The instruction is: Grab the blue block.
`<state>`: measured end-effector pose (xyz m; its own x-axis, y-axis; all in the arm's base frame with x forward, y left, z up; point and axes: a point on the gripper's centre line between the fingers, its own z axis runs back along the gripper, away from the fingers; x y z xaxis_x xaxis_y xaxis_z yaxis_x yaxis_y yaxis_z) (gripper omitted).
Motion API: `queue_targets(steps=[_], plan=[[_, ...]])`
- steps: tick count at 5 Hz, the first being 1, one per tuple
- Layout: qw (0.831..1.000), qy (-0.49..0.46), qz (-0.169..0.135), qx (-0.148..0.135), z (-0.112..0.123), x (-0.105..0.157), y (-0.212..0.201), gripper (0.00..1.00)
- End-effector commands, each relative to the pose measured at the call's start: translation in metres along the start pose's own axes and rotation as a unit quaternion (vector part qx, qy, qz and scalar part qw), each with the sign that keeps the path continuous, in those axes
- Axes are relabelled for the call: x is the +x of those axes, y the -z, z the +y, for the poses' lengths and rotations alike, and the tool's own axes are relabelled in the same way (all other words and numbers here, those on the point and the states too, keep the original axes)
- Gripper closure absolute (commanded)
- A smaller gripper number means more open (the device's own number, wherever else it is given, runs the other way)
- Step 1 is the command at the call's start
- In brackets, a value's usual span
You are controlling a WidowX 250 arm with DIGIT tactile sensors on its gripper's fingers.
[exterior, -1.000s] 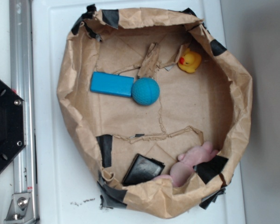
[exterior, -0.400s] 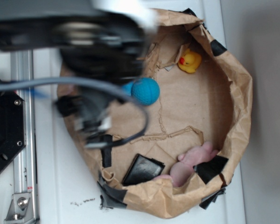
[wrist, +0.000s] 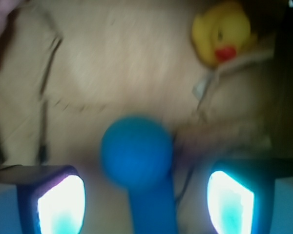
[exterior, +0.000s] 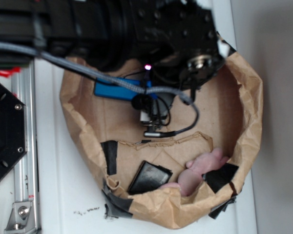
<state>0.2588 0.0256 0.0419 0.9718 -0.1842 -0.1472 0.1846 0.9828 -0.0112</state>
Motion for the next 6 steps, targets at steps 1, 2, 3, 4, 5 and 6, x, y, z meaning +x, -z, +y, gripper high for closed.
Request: queue_targets(steps=[1, 2, 3, 4, 5, 6], plan=[[0.995, 0.093, -0.004, -0.024, -0.008, -0.049, 0.008, 0.0], [0.996, 0.081, -0.016, -0.02, -0.005, -0.065, 0.003, 0.0], [0.998, 0.066, -0.004, -0.01, 0.007, -0.057, 0.023, 0.0], [0.998, 0.065, 0.005, -0.013, 0.01, -0.052, 0.035, 0.0], [0.998, 0.06, 0.017, -0.003, 0.008, -0.052, 0.046, 0.13], [0.998, 0.053, 0.012, -0.016, 0.002, -0.047, 0.048, 1.0]])
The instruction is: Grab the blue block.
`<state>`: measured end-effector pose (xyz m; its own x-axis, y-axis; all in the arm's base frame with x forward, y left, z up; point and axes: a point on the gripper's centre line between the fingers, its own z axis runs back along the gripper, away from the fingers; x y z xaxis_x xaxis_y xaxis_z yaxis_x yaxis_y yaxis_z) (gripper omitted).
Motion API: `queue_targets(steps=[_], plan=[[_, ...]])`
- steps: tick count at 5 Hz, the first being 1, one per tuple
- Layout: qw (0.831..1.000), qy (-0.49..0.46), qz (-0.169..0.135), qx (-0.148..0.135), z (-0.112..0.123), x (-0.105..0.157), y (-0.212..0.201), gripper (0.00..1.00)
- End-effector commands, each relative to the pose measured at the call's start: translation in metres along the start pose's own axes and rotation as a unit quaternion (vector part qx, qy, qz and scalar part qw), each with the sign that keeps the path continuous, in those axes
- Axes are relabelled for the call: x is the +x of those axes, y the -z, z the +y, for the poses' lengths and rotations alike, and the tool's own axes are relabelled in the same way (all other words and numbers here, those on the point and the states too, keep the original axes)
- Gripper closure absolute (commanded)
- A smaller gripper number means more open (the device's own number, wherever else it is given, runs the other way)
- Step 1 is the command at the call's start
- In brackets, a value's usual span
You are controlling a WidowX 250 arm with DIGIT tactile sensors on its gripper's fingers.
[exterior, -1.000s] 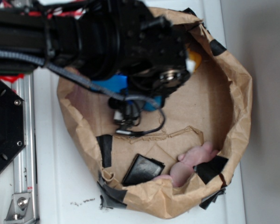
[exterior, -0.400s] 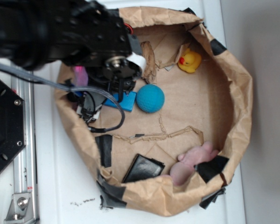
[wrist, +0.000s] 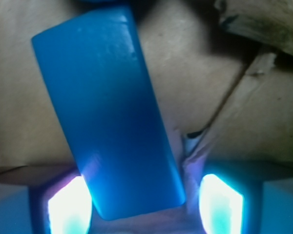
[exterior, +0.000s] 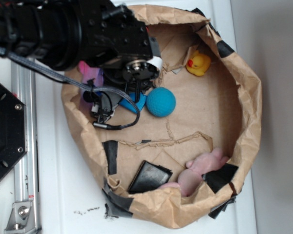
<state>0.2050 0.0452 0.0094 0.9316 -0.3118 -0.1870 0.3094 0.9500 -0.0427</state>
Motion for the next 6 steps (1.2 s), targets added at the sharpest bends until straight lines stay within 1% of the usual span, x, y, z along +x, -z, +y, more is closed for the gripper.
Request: queue_targets(steps=[1, 3, 4, 5, 6], plan=[[0.999, -0.013, -0.022, -0.027, -0.018, 0.008, 0.001, 0.0], [1.0, 0.005, -0.023, -0.018, -0.034, 0.014, 0.0, 0.0], [0.999, 0.015, -0.032, 0.009, -0.036, 0.019, -0.005, 0.0], [0.998, 0.024, -0.042, 0.051, -0.034, 0.03, -0.006, 0.0], [0.998, 0.024, -0.037, 0.042, -0.028, 0.04, 0.004, 0.0]])
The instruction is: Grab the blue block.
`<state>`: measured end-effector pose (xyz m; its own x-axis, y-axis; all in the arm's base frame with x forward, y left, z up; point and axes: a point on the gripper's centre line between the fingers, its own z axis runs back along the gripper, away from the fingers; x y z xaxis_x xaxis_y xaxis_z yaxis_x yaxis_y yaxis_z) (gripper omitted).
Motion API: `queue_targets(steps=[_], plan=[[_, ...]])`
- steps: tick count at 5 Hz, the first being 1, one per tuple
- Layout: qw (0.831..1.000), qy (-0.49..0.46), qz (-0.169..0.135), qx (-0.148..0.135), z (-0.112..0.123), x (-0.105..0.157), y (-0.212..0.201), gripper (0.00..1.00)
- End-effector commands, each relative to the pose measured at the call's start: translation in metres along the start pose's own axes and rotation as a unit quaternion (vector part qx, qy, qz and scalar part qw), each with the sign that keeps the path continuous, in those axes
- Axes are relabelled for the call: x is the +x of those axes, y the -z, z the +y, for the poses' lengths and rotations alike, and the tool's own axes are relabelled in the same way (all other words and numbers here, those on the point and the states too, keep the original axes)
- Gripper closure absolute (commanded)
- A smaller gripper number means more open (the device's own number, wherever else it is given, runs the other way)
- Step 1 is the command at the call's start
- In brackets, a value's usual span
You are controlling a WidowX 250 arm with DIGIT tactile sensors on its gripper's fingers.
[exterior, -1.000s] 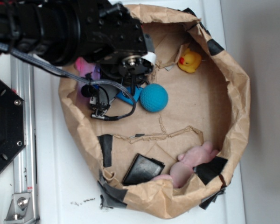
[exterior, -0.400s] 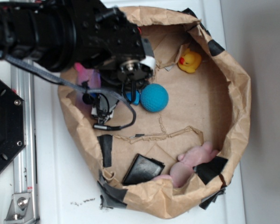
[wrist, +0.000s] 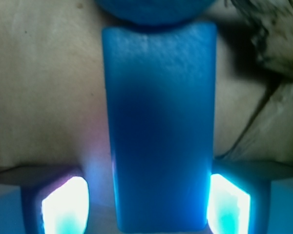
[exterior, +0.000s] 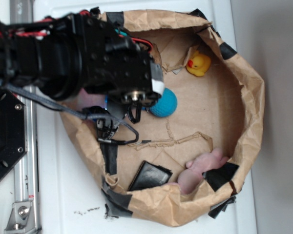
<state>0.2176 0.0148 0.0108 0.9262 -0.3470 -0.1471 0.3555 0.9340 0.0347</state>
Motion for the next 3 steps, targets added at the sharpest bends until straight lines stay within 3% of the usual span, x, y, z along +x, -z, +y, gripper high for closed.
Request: queue_targets(steps=[1, 2, 3], plan=[[1.0, -0.001, -0.003, -0.004, 0.002, 0.022, 0.019, 0.0], [1.0, -0.012, -0.01, -0.007, 0.006, 0.02, 0.013, 1.0], [0.999, -0.024, -0.021, -0.023, 0.013, 0.016, 0.001, 1.0]])
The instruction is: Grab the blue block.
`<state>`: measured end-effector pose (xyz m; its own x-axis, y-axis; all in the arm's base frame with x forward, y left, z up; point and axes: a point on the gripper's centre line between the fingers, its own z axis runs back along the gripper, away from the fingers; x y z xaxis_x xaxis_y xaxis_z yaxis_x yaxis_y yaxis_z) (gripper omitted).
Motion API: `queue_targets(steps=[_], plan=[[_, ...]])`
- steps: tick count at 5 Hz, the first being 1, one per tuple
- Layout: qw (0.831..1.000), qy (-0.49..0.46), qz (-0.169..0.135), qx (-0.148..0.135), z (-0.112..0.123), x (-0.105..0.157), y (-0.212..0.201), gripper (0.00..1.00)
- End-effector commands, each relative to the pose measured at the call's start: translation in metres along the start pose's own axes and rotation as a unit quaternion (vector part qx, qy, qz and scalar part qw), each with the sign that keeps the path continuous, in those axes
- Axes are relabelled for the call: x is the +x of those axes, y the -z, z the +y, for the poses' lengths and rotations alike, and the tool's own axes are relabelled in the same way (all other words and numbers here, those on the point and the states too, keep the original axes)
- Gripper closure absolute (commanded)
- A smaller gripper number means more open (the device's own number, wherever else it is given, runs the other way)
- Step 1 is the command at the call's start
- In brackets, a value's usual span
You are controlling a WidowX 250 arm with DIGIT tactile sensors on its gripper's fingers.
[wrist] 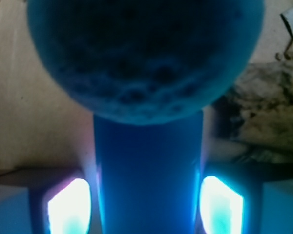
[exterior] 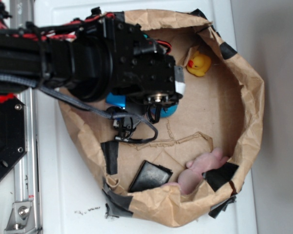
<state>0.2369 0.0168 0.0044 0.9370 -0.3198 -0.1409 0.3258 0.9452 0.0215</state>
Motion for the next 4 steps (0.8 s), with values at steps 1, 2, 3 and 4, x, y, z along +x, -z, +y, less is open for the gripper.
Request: queue_targets(steps=[1, 2, 3, 4], plan=[[0.999, -0.023, -0.027, -0.021, 0.012, -0.005, -0.012, 1.0], [0.998, -0.041, -0.042, -0.02, 0.018, -0.009, -0.029, 1.0], [0.997, -0.05, -0.052, -0.02, 0.018, -0.009, -0.041, 1.0], [0.994, -0.076, -0.073, -0.017, 0.015, -0.013, -0.07, 1.0]])
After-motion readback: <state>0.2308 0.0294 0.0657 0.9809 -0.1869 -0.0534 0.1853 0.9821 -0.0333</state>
